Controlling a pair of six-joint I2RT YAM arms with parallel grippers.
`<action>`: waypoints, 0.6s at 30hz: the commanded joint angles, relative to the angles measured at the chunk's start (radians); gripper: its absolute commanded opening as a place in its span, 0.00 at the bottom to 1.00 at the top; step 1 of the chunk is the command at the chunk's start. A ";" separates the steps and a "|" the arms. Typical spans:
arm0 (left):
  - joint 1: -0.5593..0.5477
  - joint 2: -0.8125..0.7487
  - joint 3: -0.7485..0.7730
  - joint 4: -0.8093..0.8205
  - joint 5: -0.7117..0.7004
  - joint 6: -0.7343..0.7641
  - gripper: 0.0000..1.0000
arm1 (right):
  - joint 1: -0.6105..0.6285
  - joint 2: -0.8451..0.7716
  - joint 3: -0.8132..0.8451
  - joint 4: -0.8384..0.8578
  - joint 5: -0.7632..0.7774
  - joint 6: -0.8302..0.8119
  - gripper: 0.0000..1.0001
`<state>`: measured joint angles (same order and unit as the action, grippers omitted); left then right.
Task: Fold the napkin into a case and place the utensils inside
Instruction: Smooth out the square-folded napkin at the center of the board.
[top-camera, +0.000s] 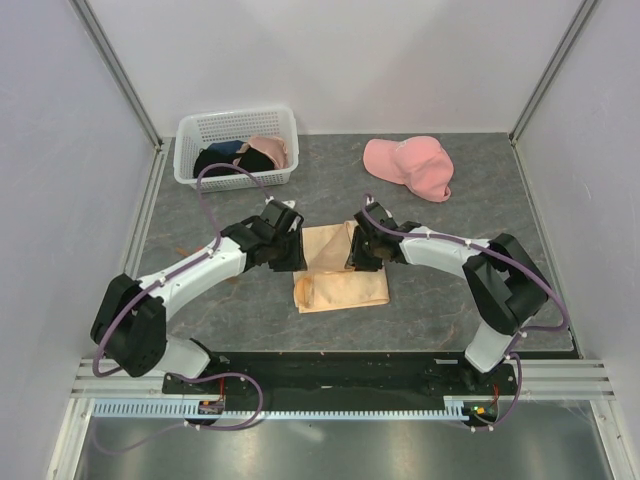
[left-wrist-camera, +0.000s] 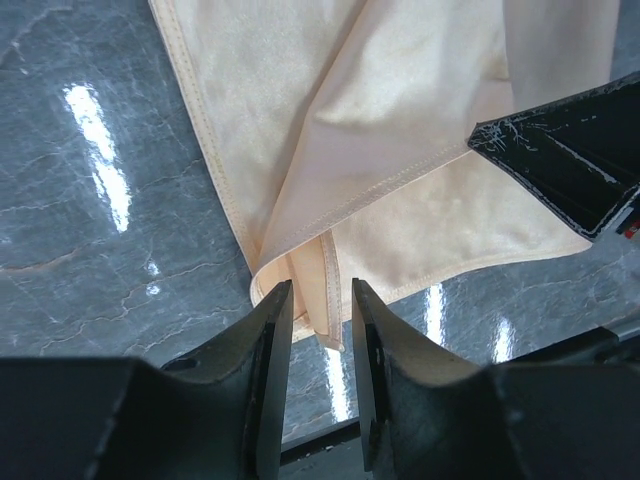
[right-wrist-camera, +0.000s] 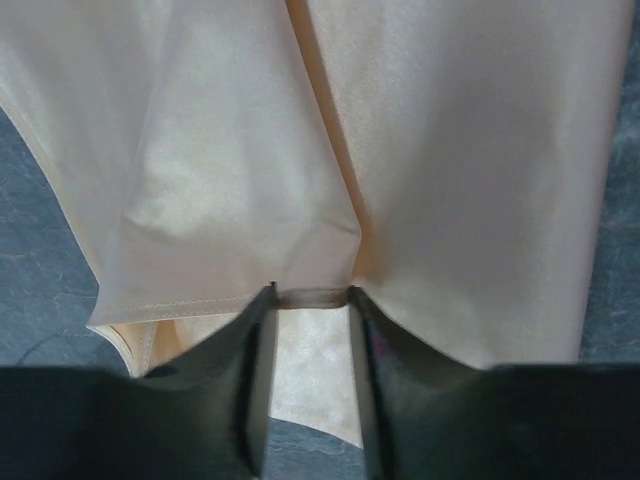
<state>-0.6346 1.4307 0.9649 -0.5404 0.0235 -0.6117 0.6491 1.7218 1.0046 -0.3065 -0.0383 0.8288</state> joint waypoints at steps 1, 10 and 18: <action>0.016 -0.071 -0.002 -0.001 -0.068 -0.013 0.37 | 0.015 0.005 0.054 0.064 -0.020 -0.029 0.32; 0.076 -0.165 -0.046 -0.001 -0.108 -0.059 0.37 | 0.063 0.149 0.291 0.145 -0.075 -0.013 0.00; 0.093 -0.168 -0.032 -0.001 0.001 -0.037 0.38 | 0.044 0.253 0.517 0.125 -0.180 -0.051 0.68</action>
<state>-0.5446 1.2594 0.9169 -0.5468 -0.0448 -0.6422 0.7177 2.0361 1.5284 -0.1829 -0.1772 0.8089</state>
